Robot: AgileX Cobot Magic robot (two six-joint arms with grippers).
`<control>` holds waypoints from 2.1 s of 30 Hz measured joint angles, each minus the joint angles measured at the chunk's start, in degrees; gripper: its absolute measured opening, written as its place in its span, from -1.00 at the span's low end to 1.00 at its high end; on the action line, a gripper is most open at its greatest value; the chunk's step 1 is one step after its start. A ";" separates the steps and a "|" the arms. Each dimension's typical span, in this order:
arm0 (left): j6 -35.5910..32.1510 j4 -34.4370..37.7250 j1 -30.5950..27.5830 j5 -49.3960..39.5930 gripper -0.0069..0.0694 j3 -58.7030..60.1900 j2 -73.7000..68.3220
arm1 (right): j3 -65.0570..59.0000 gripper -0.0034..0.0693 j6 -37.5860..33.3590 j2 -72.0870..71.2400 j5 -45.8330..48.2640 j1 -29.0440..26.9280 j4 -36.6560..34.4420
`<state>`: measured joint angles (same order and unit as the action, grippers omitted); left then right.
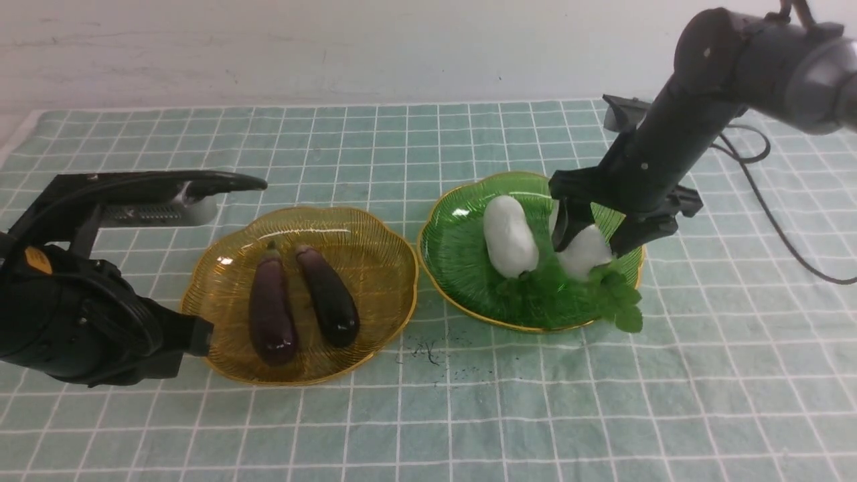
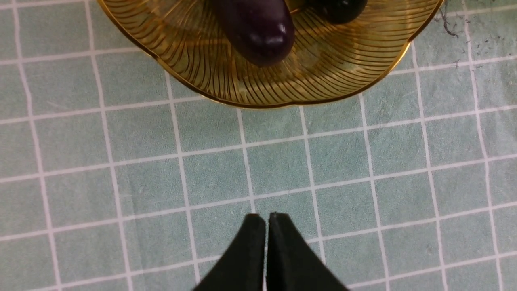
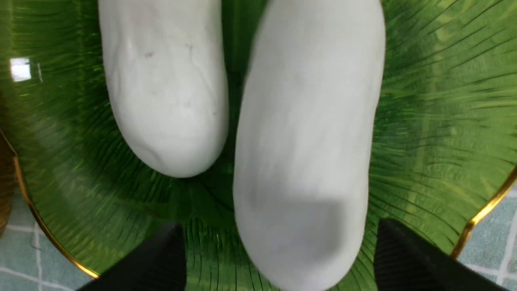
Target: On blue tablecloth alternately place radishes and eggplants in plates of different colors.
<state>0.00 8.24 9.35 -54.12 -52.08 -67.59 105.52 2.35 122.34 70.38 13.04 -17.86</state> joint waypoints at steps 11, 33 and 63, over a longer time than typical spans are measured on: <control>-5.91 5.47 0.00 -1.53 -0.84 0.00 3.58 | -1.42 -0.25 0.14 -24.18 0.53 -0.05 3.74; -14.68 14.21 0.00 0.73 -0.84 0.00 31.64 | -86.71 -0.94 -0.96 -122.22 -61.02 -0.11 11.89; -14.68 19.75 0.00 16.02 -0.84 25.83 56.59 | -92.40 -0.94 -1.16 -123.09 -67.10 -0.11 11.89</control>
<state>-14.67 27.99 9.35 -38.11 -26.25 -11.00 13.13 1.19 -0.75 3.28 12.93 -5.97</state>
